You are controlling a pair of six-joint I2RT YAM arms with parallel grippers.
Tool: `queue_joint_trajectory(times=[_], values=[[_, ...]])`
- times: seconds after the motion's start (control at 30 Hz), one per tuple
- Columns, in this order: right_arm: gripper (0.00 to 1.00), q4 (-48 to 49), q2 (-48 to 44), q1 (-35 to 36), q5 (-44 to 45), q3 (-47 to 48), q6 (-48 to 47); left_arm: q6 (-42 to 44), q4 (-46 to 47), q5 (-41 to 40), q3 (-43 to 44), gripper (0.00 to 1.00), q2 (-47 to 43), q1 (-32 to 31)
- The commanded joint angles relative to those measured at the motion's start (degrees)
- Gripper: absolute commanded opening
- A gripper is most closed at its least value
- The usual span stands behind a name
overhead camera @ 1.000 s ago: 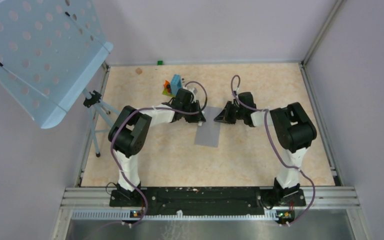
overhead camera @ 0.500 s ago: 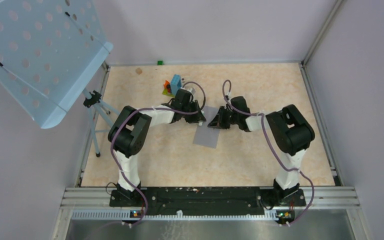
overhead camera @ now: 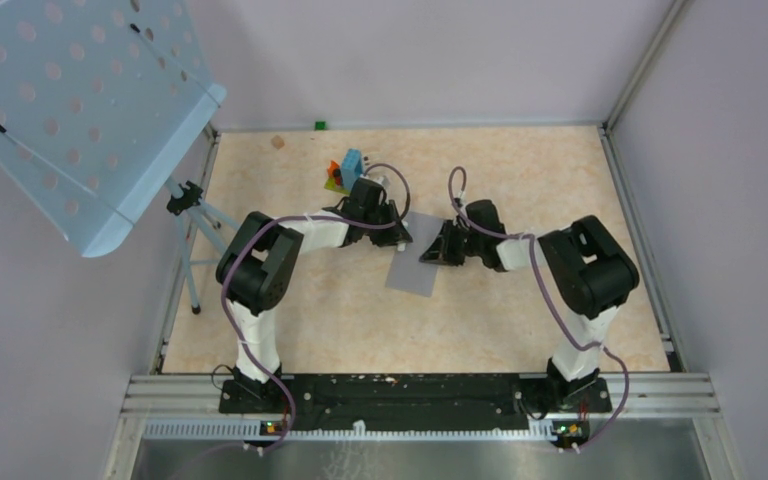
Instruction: Place the letter into the envelope and seal it
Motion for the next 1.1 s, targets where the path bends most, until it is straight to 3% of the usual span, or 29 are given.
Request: queue_joint_trajectory(times=[0.0,0.3,0.67,0.77,0.9,0.97,1.07], values=[[0.0,-5.6,-2.2,0.9,0.6,-2.2,-3.6,0.1,-5.4,-4.5,-2.7,0.0,4.0,-0.2],[0.0,-10.1,-6.7,2.4,1.9,-2.8,-6.1,-0.2,-4.7,-3.9,-2.6,0.0,4.1,-0.2],[0.01,-25.6,-22.5,-0.9,3.4,10.0,-7.1,4.4,1.0,2.7,0.9,0.0,-5.5,-0.3],[0.22,-28.5,-28.5,-3.6,2.8,11.3,-7.8,9.1,3.8,7.0,0.6,0.0,-10.4,-0.3],[0.49,-34.4,-34.3,-4.5,3.9,14.8,-12.4,16.5,6.4,19.1,0.1,0.0,-16.2,-0.3],[0.56,-36.9,-36.3,-4.6,4.2,16.8,-13.8,19.5,7.2,24.0,-0.7,0.0,-19.0,-0.3],[0.58,-40.2,-38.6,-4.6,5.0,19.7,-14.0,24.3,8.8,27.6,-3.6,0.0,-24.7,-0.4]])
